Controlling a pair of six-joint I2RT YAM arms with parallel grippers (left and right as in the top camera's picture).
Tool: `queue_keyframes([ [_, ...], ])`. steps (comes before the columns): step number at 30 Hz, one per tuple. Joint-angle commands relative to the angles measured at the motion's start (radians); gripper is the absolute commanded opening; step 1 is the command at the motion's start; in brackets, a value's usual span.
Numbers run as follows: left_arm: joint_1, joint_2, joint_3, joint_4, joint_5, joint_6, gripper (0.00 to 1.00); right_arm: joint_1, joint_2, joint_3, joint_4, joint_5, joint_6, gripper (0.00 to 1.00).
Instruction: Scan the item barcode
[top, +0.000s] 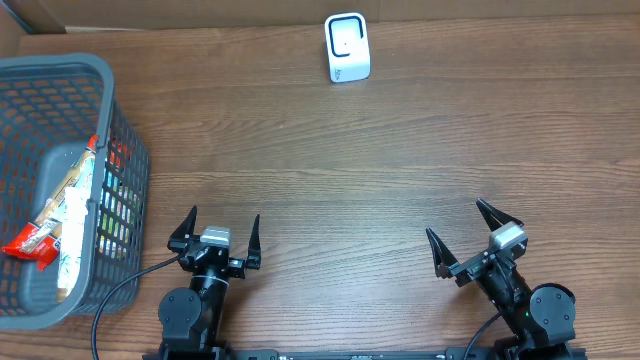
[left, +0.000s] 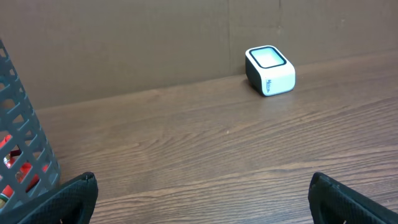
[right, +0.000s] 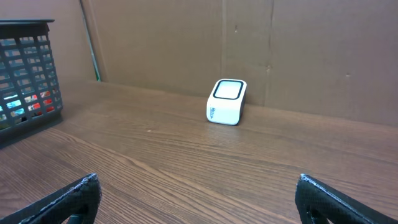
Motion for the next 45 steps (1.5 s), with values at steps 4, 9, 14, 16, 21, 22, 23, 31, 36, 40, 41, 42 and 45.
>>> queue_keyframes([
  [4, 0.006, -0.011, -0.009, 0.005, 0.003, 0.019, 1.0, 0.005, -0.012, -0.01, 0.007, -0.004, -0.001, 1.0],
  [9, 0.006, -0.011, -0.009, 0.005, 0.003, 0.019, 0.99, 0.005, -0.012, -0.01, 0.007, -0.004, -0.001, 1.0],
  [14, 0.006, -0.011, -0.009, 0.005, 0.003, 0.019, 1.0, 0.005, -0.012, -0.01, 0.007, -0.004, -0.001, 1.0],
  [16, 0.006, -0.011, -0.009, 0.005, 0.003, 0.019, 1.0, 0.005, -0.012, -0.01, 0.007, -0.004, -0.001, 1.0],
  [21, 0.006, -0.011, -0.009, 0.005, 0.003, 0.019, 0.99, 0.005, -0.012, -0.01, 0.007, -0.004, -0.001, 1.0],
  [22, 0.006, -0.011, -0.009, 0.004, -0.002, 0.019, 1.0, 0.005, -0.012, -0.01, 0.01, -0.004, -0.001, 1.0],
  [23, 0.006, -0.011, -0.009, 0.004, -0.002, 0.019, 1.0, 0.005, -0.012, -0.01, 0.011, -0.004, -0.001, 1.0],
  [31, 0.005, -0.011, -0.009, 0.008, 0.003, 0.019, 0.99, 0.005, -0.012, -0.01, 0.012, -0.001, -0.002, 1.0],
  [36, 0.005, -0.007, -0.009, 0.003, -0.001, 0.019, 1.0, 0.005, -0.01, -0.01, 0.006, -0.006, 0.043, 1.0],
  [40, 0.005, -0.002, -0.009, 0.009, 0.0, 0.003, 1.0, 0.005, -0.01, -0.01, 0.007, -0.005, 0.112, 1.0],
  [41, 0.005, -0.002, -0.007, 0.016, 0.001, -0.021, 1.0, 0.005, -0.01, -0.009, 0.007, -0.013, 0.122, 1.0],
  [42, 0.005, -0.002, -0.002, 0.021, 0.001, -0.047, 1.0, 0.005, -0.01, -0.004, 0.006, -0.021, 0.129, 1.0],
  [45, 0.005, 0.007, 0.053, 0.015, 0.001, -0.102, 1.0, 0.004, -0.01, 0.043, -0.011, -0.039, 0.131, 1.0],
])
